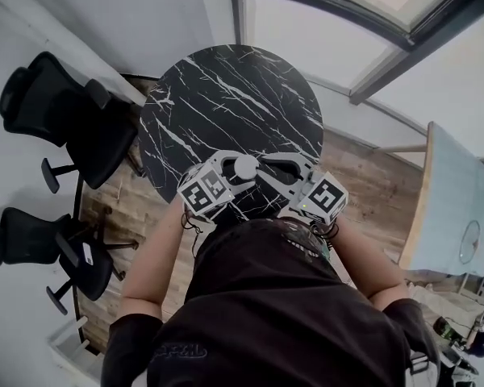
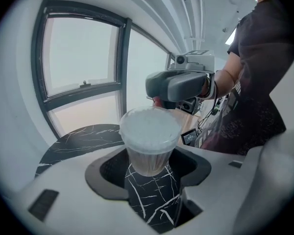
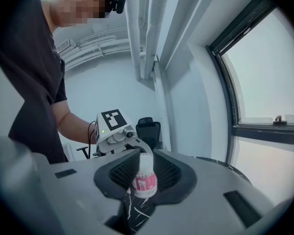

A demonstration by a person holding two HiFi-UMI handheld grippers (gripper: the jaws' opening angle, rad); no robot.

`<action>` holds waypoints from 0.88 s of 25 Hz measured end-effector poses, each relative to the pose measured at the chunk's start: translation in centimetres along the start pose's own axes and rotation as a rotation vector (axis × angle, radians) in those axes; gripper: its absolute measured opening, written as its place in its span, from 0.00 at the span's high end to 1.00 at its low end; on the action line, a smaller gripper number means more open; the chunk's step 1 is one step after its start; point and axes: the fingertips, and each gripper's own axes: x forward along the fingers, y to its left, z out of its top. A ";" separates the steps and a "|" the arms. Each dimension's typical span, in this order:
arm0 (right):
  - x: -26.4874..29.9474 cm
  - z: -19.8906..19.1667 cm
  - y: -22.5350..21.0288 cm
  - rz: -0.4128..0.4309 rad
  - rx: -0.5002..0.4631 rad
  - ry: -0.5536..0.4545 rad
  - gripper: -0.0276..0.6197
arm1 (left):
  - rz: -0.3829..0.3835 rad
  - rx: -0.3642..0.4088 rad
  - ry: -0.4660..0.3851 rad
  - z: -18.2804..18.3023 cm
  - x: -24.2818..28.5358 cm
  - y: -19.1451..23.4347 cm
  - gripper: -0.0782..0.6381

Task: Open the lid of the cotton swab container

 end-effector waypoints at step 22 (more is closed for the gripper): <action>8.2 1.7 8.7 -0.084 -0.142 0.080 0.55 | -0.154 0.205 0.023 -3.0 -8.4 -3.3 0.52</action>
